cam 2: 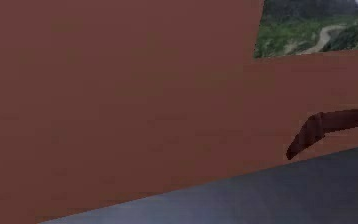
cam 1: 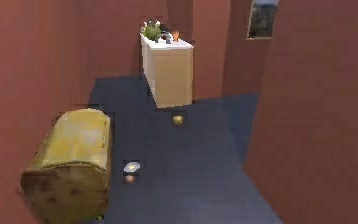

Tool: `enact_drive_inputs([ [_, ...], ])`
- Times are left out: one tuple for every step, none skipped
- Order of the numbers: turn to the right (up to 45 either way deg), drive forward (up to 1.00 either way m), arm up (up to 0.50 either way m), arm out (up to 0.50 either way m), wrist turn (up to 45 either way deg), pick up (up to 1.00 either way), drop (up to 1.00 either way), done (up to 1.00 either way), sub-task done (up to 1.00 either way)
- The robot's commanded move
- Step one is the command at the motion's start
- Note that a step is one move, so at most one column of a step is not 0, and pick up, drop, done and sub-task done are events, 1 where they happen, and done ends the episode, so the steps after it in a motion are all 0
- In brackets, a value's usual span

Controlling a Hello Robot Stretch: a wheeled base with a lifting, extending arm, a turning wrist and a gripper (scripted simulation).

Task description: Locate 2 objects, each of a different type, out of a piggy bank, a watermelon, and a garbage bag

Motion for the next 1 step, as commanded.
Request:
enact_drive_inputs([
  [3.0, 0.0, 0.0, 0.0, 0.0, 0.0, 0.0, 0.0, 0.0],
])
